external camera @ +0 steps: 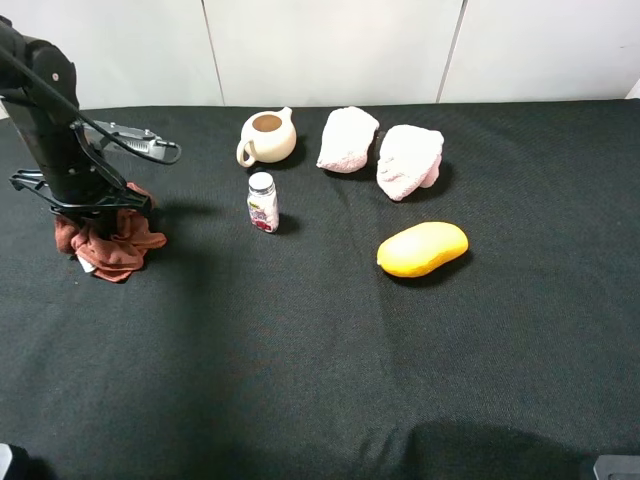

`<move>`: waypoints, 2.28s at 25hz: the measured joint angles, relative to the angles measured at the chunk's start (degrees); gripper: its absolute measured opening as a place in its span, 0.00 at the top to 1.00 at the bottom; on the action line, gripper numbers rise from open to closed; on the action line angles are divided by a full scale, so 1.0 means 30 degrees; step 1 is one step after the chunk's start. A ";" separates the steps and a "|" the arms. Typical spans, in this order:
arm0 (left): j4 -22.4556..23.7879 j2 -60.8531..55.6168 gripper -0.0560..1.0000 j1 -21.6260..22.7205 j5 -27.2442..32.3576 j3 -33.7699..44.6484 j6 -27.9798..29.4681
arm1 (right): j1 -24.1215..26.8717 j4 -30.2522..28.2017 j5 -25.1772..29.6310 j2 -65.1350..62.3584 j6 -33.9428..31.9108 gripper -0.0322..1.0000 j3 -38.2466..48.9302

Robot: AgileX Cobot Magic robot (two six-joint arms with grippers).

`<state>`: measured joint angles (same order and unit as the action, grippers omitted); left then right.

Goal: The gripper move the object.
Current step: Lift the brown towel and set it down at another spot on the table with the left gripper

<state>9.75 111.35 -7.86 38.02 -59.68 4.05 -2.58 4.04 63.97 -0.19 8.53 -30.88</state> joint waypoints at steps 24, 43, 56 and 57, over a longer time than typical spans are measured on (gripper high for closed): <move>-0.0426 -0.5754 0.76 0.0000 0.4982 -0.3574 0.0000 | 0.0000 0.0000 -0.0005 0.0000 0.0000 0.30 0.0000; -0.1091 -0.6160 0.76 -0.2082 0.5353 -0.5345 0.0000 | 0.0000 0.0000 -0.0005 0.0000 0.0000 0.30 0.0000; -0.1779 -0.3298 0.76 -0.6499 0.6281 -0.9406 0.0106 | 0.0000 0.0000 -0.0010 0.0000 0.0000 0.30 0.0000; -0.1781 -0.3052 0.76 -0.6799 0.6402 -0.9811 0.0127 | 0.0000 0.0000 -0.0010 0.0000 0.0000 0.30 0.0000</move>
<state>4.41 102.20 -28.26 57.23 -89.11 4.43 -2.58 4.04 63.94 -0.19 8.53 -30.88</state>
